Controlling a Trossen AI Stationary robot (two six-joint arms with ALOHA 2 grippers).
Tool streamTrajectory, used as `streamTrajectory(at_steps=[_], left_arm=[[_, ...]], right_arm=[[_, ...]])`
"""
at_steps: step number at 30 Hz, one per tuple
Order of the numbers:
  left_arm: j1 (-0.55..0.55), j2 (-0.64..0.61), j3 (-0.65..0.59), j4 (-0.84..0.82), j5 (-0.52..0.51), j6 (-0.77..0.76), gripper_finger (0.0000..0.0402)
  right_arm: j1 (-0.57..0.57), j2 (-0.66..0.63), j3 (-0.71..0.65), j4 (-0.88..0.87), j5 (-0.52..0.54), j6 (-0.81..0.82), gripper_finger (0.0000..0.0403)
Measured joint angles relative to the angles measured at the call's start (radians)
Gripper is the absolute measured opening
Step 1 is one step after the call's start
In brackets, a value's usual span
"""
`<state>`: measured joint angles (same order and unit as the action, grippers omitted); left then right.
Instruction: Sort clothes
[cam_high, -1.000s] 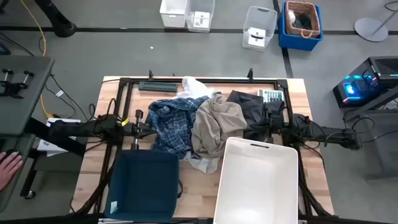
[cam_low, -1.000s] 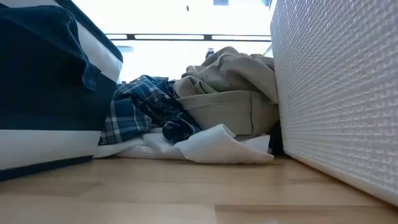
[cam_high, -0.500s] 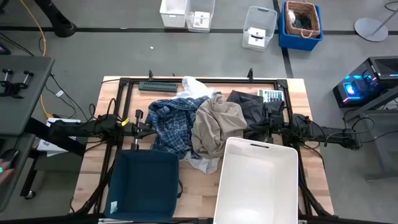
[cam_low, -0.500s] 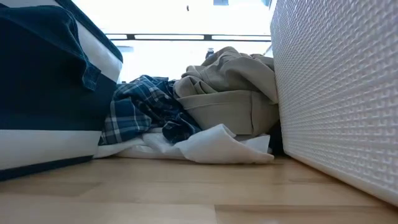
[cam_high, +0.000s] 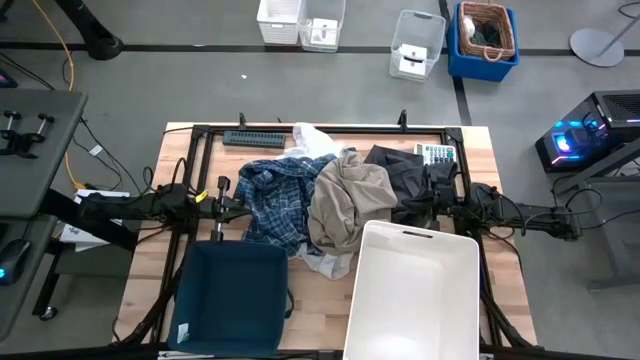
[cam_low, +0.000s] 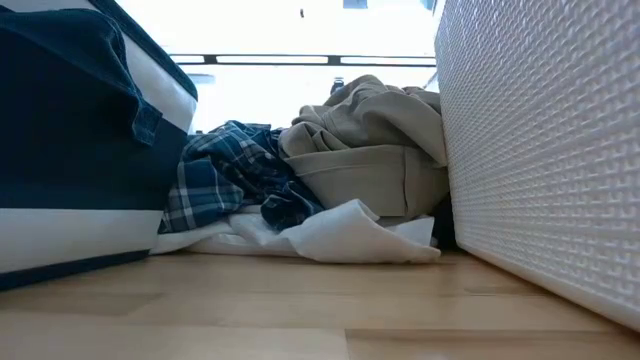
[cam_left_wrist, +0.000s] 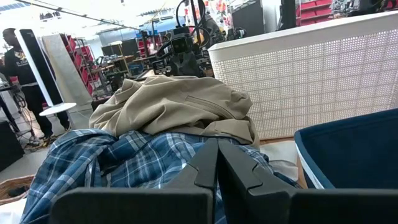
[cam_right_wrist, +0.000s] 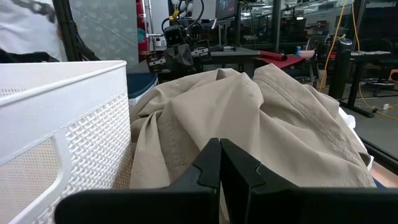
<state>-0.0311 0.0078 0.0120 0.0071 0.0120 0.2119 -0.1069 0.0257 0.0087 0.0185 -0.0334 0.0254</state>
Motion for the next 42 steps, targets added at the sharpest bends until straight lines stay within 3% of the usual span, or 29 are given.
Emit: streamTrajectory(at_steps=[38,42], left_arm=[[0.000,0.000,0.000,0.002,0.000,0.000,0.0001],[-0.003,0.001,0.000,0.110,0.003,-0.095,0.0001]], right_arm=[[0.000,0.000,0.000,0.000,0.000,0.000,0.0000],[0.000,0.000,0.000,0.000,0.000,0.000,0.0000]])
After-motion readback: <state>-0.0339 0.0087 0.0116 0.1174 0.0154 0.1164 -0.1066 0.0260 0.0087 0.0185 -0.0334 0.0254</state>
